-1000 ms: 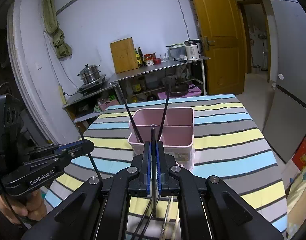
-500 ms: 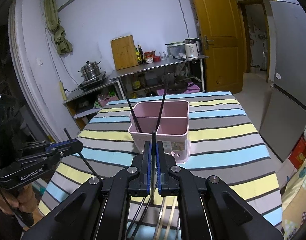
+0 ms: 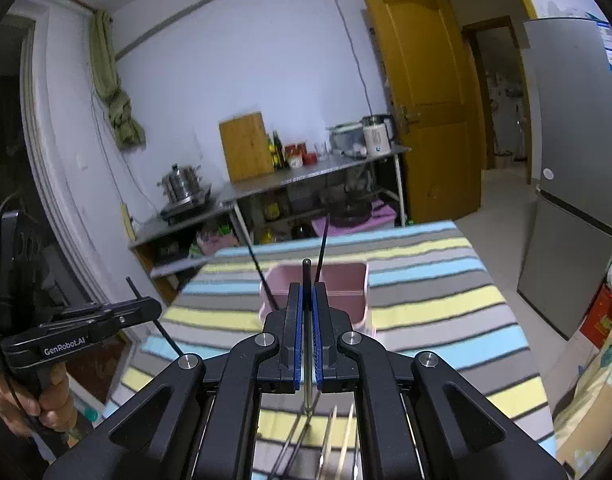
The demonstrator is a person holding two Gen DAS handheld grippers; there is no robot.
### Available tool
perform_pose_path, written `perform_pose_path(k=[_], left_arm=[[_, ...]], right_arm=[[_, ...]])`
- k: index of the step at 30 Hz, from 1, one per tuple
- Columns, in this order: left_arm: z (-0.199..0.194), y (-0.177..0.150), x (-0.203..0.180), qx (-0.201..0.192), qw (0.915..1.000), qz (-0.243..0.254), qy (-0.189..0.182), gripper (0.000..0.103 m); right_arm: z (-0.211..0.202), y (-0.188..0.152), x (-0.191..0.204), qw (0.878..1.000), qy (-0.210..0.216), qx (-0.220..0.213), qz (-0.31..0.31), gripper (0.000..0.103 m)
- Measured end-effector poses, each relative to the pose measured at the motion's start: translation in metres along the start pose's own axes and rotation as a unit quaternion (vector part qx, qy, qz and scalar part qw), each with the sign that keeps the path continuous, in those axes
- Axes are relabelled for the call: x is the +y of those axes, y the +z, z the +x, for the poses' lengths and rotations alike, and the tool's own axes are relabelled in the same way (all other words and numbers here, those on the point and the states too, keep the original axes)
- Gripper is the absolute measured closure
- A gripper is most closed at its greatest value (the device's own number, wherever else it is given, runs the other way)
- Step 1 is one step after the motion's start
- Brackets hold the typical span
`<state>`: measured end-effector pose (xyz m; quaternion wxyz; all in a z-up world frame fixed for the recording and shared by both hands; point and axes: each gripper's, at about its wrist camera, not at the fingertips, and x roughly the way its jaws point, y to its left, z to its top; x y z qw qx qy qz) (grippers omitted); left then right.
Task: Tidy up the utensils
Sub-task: 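Raise the right gripper's chopstick into the pink basket while the left gripper lowers its chopstick in, then open both grippers to release the chopsticks inside the pink basket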
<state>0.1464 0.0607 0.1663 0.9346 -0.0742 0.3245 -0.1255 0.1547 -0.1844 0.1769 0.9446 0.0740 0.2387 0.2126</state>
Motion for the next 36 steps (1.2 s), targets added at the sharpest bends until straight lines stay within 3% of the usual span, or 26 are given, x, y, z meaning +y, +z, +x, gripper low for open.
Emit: perform_pose_path(k=[9, 15, 28, 36], left_arm=[[-0.022, 0.052, 0.006, -0.068, 0.9974, -0.019, -0.017, 0.098], [-0.015, 0.077, 0.012, -0.089, 0.9956, -0.024, -0.018, 0.098], [0.036, 0.087, 0.035, -0.077, 0.9958, -0.047, -0.013, 0.098], [0.067, 0.075, 0.040, -0.051, 0.9968, -0.059, -0.019, 0.098]], right_arm=[[-0.001, 0.039, 0.002, 0.999, 0.001, -0.052, 0.010, 0.099], [0.014, 0.057, 0.002, 0.997, 0.004, -0.073, 0.020, 0.099], [0.066, 0.055, -0.004, 0.998, 0.013, -0.062, 0.030, 0.099], [0.100, 0.032, -0.013, 0.999, 0.015, -0.026, 0.040, 0.099]])
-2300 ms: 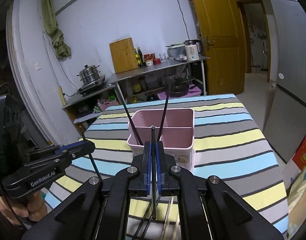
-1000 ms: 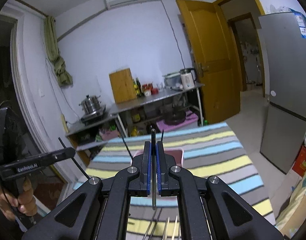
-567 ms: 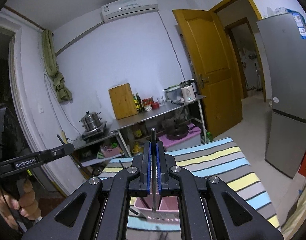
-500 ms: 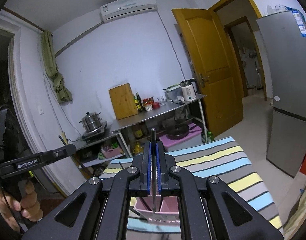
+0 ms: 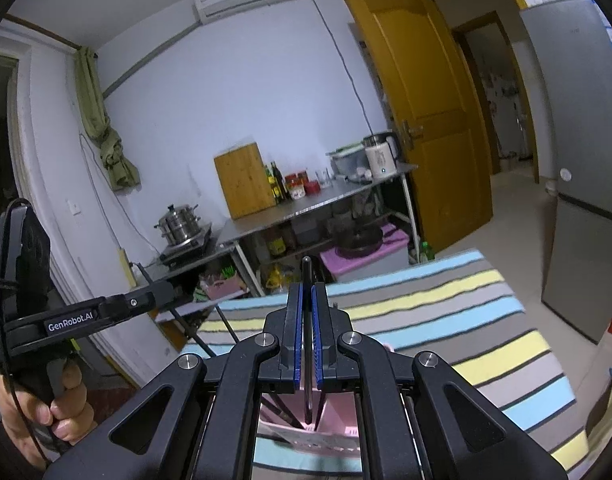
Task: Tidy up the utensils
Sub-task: 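Open both grippers to release the chopsticks inside the pink basket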
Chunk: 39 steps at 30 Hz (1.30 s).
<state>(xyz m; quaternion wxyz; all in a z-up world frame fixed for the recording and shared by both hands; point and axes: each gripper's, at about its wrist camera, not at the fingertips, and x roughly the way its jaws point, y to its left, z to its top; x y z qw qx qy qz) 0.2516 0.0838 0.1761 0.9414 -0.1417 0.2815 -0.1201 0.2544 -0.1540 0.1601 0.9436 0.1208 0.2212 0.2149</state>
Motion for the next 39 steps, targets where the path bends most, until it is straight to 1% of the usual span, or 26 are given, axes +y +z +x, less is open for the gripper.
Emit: perform_pose_path(k=[7, 14, 15, 16, 17, 19, 20, 25, 31, 39], left_arm=[[0.026, -0.019, 0.009, 0.031, 0.9994, -0.014, 0.001, 0.098], [0.044, -0.033, 0.018, 0.060, 0.9978, -0.030, 0.005, 0.098], [0.044, -0.035, 0.018, 0.061, 0.9977, -0.028, 0.007, 0.097], [0.044, -0.036, 0.017, 0.061, 0.9977, -0.027, 0.008, 0.095], [0.043, -0.036, 0.016, 0.060, 0.9978, -0.025, 0.010, 0.091], [0.039, -0.037, 0.016, 0.054, 0.9982, -0.022, 0.013, 0.073], [0.036, -0.036, 0.015, 0.050, 0.9984, -0.021, 0.015, 0.071], [0.018, -0.039, 0.014, 0.029, 0.9992, -0.014, 0.024, 0.067], [-0.009, -0.046, 0.011, 0.005, 0.9994, -0.006, 0.033, 0.066], [-0.041, -0.074, -0.001, -0.009, 0.9994, 0.008, 0.032, 0.066]], right_arm=[[0.019, -0.020, -0.011, 1.000, -0.001, 0.026, 0.012, 0.099], [0.032, -0.034, -0.021, 0.998, 0.012, 0.056, 0.018, 0.099], [0.032, -0.034, -0.022, 0.998, 0.011, 0.058, 0.017, 0.098], [0.031, -0.035, -0.023, 0.998, 0.009, 0.060, 0.014, 0.098], [0.029, -0.035, -0.023, 0.998, 0.007, 0.061, 0.013, 0.097], [0.024, -0.035, -0.025, 0.998, 0.006, 0.058, 0.013, 0.090], [0.023, -0.034, -0.024, 0.998, 0.007, 0.056, 0.013, 0.088], [0.003, -0.034, -0.024, 0.999, -0.002, 0.047, -0.004, 0.087], [-0.021, -0.036, -0.019, 0.999, -0.016, 0.035, -0.021, 0.087], [-0.055, -0.052, -0.020, 0.999, -0.024, 0.035, -0.011, 0.087]])
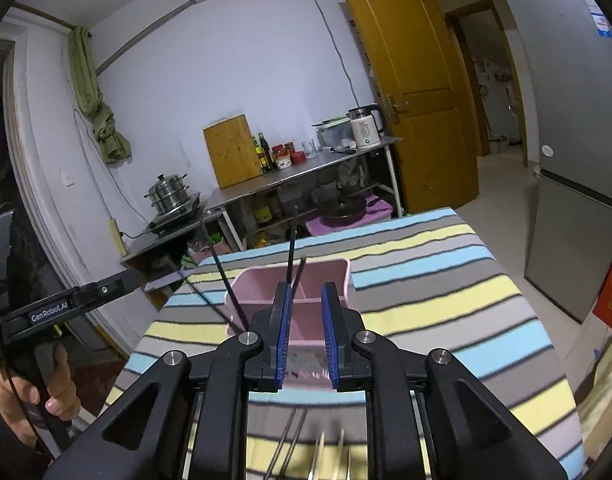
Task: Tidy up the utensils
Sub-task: 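Open both grippers to release the chopsticks inside the pink basket, then move both open grippers back to the chopsticks on the tablecloth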
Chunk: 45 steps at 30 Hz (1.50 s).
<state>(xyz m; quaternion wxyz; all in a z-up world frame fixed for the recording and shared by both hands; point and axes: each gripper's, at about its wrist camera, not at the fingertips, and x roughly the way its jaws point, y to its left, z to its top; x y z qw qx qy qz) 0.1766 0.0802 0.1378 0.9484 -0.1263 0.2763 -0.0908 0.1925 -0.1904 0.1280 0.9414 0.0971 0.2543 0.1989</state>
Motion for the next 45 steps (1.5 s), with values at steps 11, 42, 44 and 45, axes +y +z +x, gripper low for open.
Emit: perform_pose_path(k=[11, 42, 44, 45], left_arm=[[-0.021, -0.053, -0.007, 0.011, 0.9998, 0.007, -0.011, 0.066], [0.024, -0.167, -0.025, 0.122, 0.9924, 0.002, -0.016, 0.066], [0.038, -0.169, -0.025, 0.136, 0.9906, 0.002, -0.011, 0.066], [0.044, -0.169, -0.024, 0.141, 0.9899, 0.002, -0.011, 0.066]], right_arm=[[-0.038, -0.046, -0.003, 1.000, -0.008, 0.019, 0.008, 0.087], [-0.030, -0.136, -0.009, 0.994, -0.010, 0.104, 0.012, 0.087], [-0.025, -0.137, -0.012, 0.994, -0.012, 0.109, 0.015, 0.087], [-0.023, -0.138, -0.013, 0.994, -0.012, 0.111, 0.017, 0.087]])
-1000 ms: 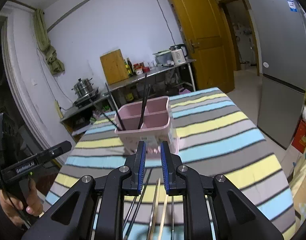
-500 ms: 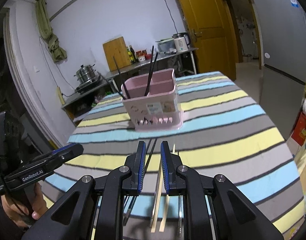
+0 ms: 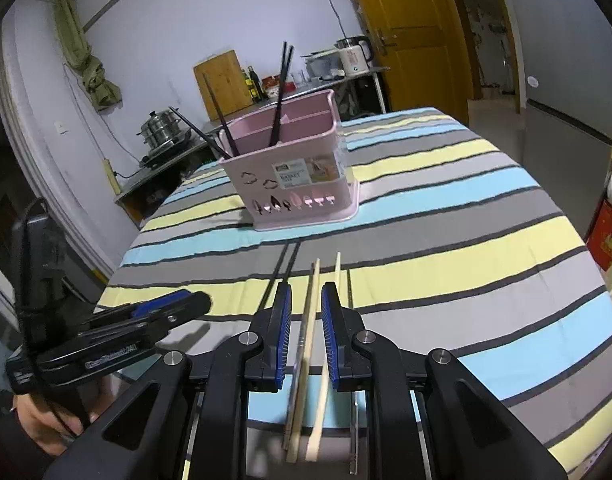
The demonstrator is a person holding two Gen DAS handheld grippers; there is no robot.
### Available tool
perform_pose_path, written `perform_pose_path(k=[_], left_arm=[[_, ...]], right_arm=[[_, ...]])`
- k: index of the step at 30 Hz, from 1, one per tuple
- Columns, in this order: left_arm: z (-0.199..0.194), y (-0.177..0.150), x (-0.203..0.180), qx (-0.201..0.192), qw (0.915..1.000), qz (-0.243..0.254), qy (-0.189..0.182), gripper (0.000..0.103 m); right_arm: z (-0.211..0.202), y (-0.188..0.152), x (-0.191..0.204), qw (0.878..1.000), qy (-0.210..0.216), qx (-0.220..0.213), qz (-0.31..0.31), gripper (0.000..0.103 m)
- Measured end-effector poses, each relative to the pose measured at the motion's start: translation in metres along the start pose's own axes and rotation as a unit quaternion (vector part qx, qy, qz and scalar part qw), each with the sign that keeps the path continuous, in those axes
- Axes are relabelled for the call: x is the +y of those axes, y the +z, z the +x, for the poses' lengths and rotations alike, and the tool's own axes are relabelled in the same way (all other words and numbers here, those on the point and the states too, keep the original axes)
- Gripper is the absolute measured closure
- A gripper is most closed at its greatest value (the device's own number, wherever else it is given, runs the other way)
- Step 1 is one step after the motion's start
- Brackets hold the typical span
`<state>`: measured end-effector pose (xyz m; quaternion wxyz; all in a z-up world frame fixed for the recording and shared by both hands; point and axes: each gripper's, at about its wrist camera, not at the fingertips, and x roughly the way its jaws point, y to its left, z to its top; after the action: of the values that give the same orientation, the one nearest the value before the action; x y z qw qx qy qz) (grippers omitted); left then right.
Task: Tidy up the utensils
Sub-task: 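Move both open grippers back to the chopsticks on the tablecloth, then close the left gripper on a black chopstick while the right gripper grasps another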
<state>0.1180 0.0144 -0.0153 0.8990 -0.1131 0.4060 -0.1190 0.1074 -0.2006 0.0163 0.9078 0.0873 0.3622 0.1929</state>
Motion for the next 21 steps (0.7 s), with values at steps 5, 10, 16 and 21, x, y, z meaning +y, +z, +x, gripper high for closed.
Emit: perform_pose_path(k=[5, 10, 16, 21], left_arm=[[0.030, 0.008, 0.000, 0.027, 0.9996, 0.005, 0.011, 0.067], [0.055, 0.012, -0.001, 0.051, 0.9984, 0.008, 0.022, 0.068], [0.058, 0.010, -0.009, 0.043, 0.9967, 0.042, 0.053, 0.080], [0.054, 0.009, 0.000, 0.045, 0.9961, 0.043, 0.062, 0.093]], right_arm=[[0.012, -0.002, -0.006, 1.000, -0.001, 0.012, 0.010, 0.087], [0.021, -0.003, -0.013, 1.000, -0.001, 0.020, 0.019, 0.087], [0.030, -0.003, -0.014, 0.999, -0.003, 0.028, 0.022, 0.087], [0.037, -0.001, -0.005, 0.999, 0.001, 0.033, 0.010, 0.087]])
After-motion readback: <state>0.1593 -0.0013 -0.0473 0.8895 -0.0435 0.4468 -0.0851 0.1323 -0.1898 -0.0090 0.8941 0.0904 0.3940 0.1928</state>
